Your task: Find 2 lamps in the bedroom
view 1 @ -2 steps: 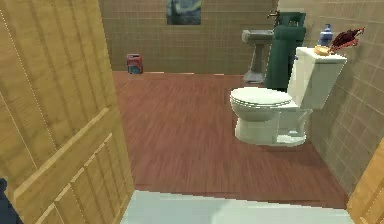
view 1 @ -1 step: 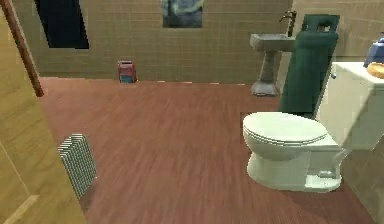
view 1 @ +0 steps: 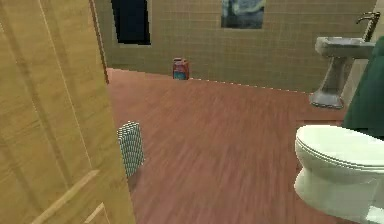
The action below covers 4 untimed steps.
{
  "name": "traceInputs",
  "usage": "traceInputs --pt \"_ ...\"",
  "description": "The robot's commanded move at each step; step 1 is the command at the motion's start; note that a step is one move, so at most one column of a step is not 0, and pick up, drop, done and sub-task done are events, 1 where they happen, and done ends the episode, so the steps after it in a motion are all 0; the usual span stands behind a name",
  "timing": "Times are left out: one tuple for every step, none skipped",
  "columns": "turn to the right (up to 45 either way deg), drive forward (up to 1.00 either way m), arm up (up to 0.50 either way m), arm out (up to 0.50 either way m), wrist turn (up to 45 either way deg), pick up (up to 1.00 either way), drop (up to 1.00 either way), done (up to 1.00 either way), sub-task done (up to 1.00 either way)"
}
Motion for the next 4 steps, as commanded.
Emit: traceInputs --pt "0.0 0.9 0.0 0.0 0.0 0.0 0.0 0.0 0.0" --pt "6.0 0.0 0.0 0.0 0.0 0.0 0.0 0.0 0.0" --pt "0.0 0.8 0.0 0.0 0.0 0.0 0.0 0.0 0.0" --pt "18.0 0.0 0.0 0.0 0.0 0.0 0.0 0.0 0.0"
